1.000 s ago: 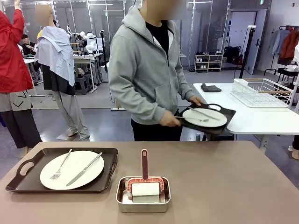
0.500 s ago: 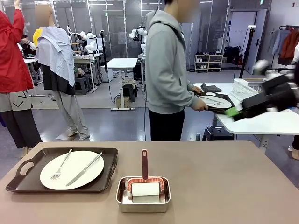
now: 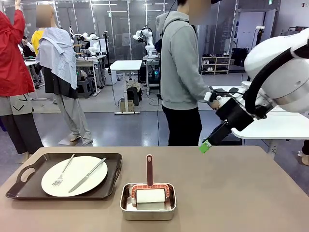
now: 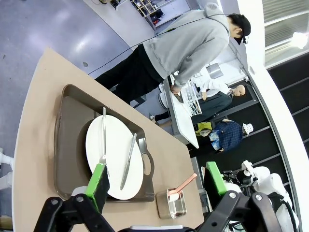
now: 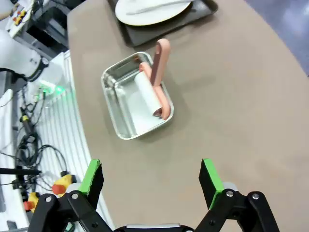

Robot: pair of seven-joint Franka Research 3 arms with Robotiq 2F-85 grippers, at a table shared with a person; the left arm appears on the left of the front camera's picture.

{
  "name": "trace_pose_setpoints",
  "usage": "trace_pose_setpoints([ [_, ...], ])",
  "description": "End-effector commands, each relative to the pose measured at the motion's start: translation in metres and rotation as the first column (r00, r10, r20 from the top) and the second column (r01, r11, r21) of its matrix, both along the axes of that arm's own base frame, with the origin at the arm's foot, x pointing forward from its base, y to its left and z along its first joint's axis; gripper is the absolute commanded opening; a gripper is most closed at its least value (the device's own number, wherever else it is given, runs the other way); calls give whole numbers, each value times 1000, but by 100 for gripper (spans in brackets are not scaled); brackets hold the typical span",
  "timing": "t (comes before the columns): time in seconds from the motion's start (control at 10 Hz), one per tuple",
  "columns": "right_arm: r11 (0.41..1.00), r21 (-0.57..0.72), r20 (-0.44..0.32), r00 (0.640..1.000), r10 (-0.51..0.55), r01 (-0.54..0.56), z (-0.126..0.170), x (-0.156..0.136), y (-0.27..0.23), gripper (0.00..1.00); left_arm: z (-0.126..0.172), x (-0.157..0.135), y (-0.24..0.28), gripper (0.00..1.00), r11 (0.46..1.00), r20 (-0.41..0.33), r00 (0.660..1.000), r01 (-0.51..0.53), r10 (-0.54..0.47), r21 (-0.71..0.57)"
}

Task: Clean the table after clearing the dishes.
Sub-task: When the left (or right) Handle tray is removed, use the left hand (or right hand) to clean the left (or right) side of the table with the Lint Roller.

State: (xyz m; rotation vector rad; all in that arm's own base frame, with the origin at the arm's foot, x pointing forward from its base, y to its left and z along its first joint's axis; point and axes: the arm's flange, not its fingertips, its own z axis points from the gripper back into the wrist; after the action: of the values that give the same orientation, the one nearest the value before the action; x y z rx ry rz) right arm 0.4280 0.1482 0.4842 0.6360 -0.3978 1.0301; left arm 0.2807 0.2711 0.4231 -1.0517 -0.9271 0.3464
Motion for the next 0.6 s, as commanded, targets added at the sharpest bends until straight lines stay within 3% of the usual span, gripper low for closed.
trace_pose_setpoints([
  [0.0,998,-37,215,976,-45,55,-4,-7,-12,100,3,1,4,100,1000,18,1000,3,-2,-11],
  [0.1,1000,0,0,1000,0,0,0,0,0,100,3,1,4,100,1000,18,1000,3,-2,-11],
  [0.4,1000,0,0,1000,0,0,0,0,0,100,3,1,4,100,1000,18,1000,3,-2,-11],
  [0.5,1000,-2,40,999,-1,1,-5,0,-3,100,3,1,4,100,1000,18,1000,3,-2,-11],
])
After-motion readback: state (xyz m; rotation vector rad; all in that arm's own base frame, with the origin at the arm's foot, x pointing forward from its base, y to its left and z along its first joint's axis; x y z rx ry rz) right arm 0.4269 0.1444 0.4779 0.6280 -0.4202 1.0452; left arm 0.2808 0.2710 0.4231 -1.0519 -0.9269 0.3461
